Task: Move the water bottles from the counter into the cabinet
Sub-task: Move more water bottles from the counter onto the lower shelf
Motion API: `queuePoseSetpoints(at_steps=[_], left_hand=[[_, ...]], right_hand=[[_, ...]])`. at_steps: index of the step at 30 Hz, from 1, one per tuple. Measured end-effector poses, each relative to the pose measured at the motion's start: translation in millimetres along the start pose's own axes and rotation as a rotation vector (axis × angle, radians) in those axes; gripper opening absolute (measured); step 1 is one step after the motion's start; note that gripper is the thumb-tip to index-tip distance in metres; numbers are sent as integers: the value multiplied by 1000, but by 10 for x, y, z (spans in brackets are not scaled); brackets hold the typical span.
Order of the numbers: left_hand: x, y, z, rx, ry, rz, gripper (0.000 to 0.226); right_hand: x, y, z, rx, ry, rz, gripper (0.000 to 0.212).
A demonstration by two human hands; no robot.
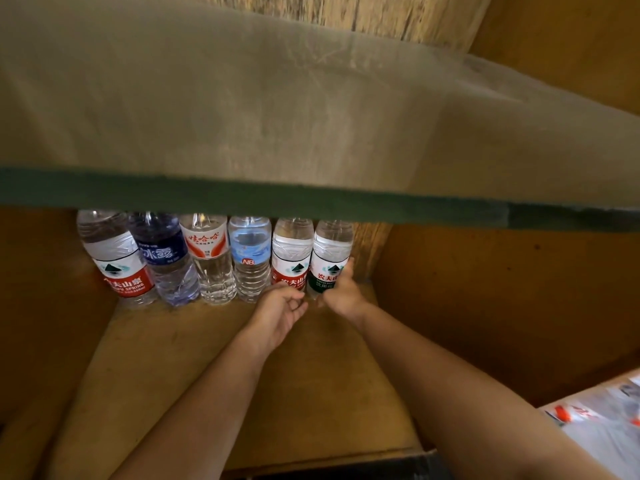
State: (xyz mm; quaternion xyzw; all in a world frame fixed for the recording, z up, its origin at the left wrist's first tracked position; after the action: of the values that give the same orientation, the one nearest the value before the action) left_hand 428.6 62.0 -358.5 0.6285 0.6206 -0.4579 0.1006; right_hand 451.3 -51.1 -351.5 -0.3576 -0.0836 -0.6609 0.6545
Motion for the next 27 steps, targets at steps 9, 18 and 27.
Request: queuePoseSetpoints(at_steps=[9,18,27], left_hand=[[-62,37,19,-3,-25,-13,24],[-14,59,-10,4,34,-57,24],[-9,32,-27,-12,43,-80,24]], right_hand=[[-128,8,-68,-27,-28,13,113],[-94,23,-130,-45,-55,-3,113],[-124,55,-189,-57,-27,9,112]])
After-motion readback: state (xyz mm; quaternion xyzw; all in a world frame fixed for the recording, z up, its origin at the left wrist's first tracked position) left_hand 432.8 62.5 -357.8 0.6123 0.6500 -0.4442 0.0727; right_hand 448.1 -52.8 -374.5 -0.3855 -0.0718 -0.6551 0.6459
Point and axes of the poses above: each hand's wrist, its own y-axis towards the middle knuckle, its own x-axis out of the back of the hand, z = x × y, the point moved 9 cm from there along y, towards the middle knuckle, and after that the axes turned 14 degrees about -y, right-handed, at the moved point
